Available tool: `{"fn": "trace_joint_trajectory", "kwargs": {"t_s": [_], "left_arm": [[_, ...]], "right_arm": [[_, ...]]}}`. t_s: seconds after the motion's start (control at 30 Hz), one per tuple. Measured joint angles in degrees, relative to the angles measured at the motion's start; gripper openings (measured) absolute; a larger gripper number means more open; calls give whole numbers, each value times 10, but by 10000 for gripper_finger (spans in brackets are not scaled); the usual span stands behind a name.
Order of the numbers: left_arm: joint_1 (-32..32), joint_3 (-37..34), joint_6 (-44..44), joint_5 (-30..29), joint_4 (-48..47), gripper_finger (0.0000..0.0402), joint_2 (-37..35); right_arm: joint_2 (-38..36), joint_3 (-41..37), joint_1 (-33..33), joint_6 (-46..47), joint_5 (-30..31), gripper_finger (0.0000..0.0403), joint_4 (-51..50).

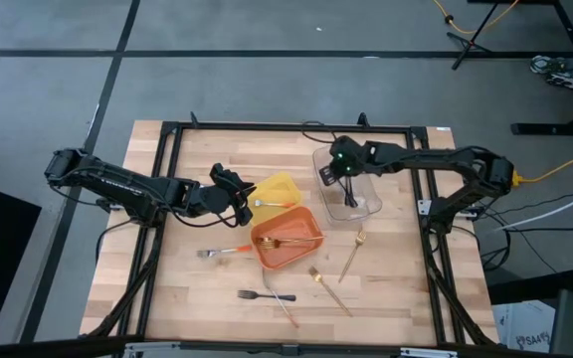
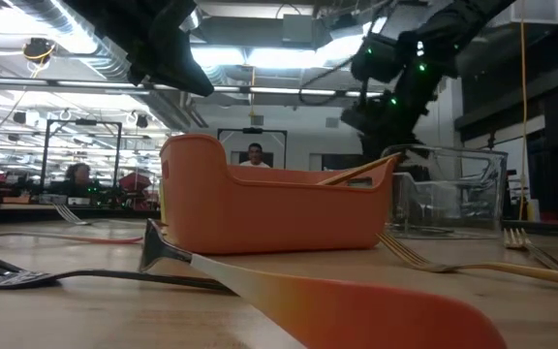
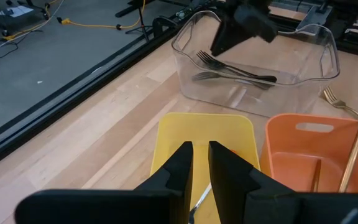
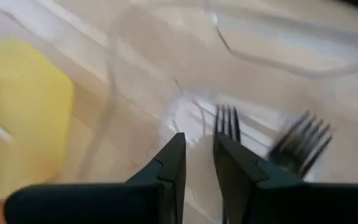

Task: Sort silverware by color (type)
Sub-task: Put the orange fork into the yellow bin

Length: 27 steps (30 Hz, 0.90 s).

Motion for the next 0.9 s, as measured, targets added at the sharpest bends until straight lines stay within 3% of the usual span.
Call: {"fn": "trace_joint_trajectory", "kwargs": {"t_s": [0.37,0.6,0.9], "left_arm": [[0,0,0,0,-36,46,0],[14,0,1,5,-38,46,-3],[61,0,63,94,-41,46,-28]], "right_arm": [[-1,185,34,-93,21,74,-173],[-2,287,94,-143,31,74,-197],[-2,336,185,-151,36,74,-202]]}}
